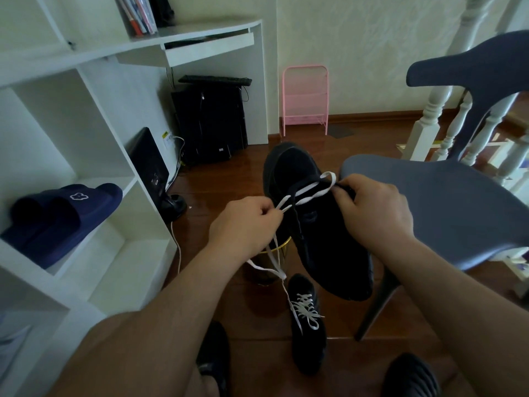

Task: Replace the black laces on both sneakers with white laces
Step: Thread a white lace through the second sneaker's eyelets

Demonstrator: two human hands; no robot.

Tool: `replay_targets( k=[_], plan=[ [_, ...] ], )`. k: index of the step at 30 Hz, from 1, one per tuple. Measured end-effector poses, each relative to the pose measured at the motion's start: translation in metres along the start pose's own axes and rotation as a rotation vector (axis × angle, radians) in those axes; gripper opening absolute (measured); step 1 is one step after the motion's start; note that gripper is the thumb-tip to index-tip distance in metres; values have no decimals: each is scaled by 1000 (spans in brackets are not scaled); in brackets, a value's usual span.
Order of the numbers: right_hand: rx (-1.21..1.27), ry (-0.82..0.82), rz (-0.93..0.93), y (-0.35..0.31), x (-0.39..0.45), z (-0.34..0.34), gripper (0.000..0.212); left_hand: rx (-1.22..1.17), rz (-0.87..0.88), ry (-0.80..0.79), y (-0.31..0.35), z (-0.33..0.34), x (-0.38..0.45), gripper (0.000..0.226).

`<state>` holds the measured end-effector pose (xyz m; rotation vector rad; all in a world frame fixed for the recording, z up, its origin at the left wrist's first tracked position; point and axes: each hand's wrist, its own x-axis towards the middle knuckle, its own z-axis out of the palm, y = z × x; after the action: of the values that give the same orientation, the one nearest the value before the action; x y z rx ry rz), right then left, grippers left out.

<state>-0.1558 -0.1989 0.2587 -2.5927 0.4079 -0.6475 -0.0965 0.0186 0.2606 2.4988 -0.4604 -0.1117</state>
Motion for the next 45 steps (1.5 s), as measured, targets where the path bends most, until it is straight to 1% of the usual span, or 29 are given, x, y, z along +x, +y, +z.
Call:
replay_targets(
  k=[3, 5, 7, 8, 10, 13, 14, 16, 18, 21, 24, 26, 27, 30, 33, 35, 36, 38, 39, 40, 41, 42, 43, 45],
  plan=[
    [1, 9, 22, 4, 3, -2, 26, 35, -175, -193, -12, -14, 9, 31],
    [-10, 3, 28, 4, 2, -3, 25, 15, -219, -296, -18, -19, 11, 32],
    [-25, -23, 18, 3, 0, -2, 25, 3, -216, -318, -21, -21, 10, 32],
    [-27, -37, 18, 3, 0, -2, 25, 10, -189, -301, -23, -21, 10, 28],
    [-24, -65, 32, 4, 2, -2, 26, -25, -135, -204, -23, -20, 9, 12],
    [13, -142, 80, 5, 8, -3, 23, -264, -112, 12, -14, -22, 9, 16],
    [35, -184, 92, 5, 9, -3, 22, -333, -72, 64, -9, -23, 8, 18],
    [98, -274, 105, 5, 9, -1, 18, -393, 51, 119, 2, -23, 3, 18],
    [219, -350, 141, 5, 8, 2, 10, -417, 169, 126, 10, -20, -3, 17],
    [503, -493, 253, 6, 5, 4, 17, -408, 313, 100, 16, -14, -9, 28],
    [821, -619, 401, 4, 3, 2, 20, -276, 430, 90, 23, -12, -13, 39],
    [965, -681, 476, 5, 3, 2, 23, -224, 423, 73, 28, -12, -13, 49],
    [1020, -713, 509, 5, 3, 1, 25, -245, 398, 48, 30, -12, -13, 52],
    [1142, -818, 576, 7, 3, -1, 30, -295, 376, 5, 29, -13, -14, 53],
    [1189, -866, 599, 11, 2, -2, 33, -266, 374, -3, 27, -16, -12, 59],
    [1201, -874, 610, 12, 2, -4, 32, -315, 361, -19, 28, -17, -13, 69],
    [1209, -875, 610, 12, 1, -5, 32, -330, 363, -13, 28, -17, -14, 70],
    [1218, -856, 616, 11, 2, -5, 33, -318, 371, 24, 25, -16, -14, 63],
    [1219, -838, 621, 10, 2, -5, 34, -306, 375, 45, 23, -15, -14, 52],
    [1215, -824, 621, 9, 1, -3, 36, -295, 380, 59, 21, -14, -13, 37],
    [1207, -815, 617, 9, 1, -2, 39, -287, 382, 63, 20, -13, -12, 21],
    [1201, -810, 612, 8, 1, -1, 40, -283, 381, 55, 20, -13, -11, 10],
    [1199, -805, 606, 9, 1, 0, 40, -274, 378, 39, 20, -14, -10, 6],
    [1185, -796, 584, 10, 1, 2, 36, -233, 364, 8, 19, -14, -9, 8]
  ],
)
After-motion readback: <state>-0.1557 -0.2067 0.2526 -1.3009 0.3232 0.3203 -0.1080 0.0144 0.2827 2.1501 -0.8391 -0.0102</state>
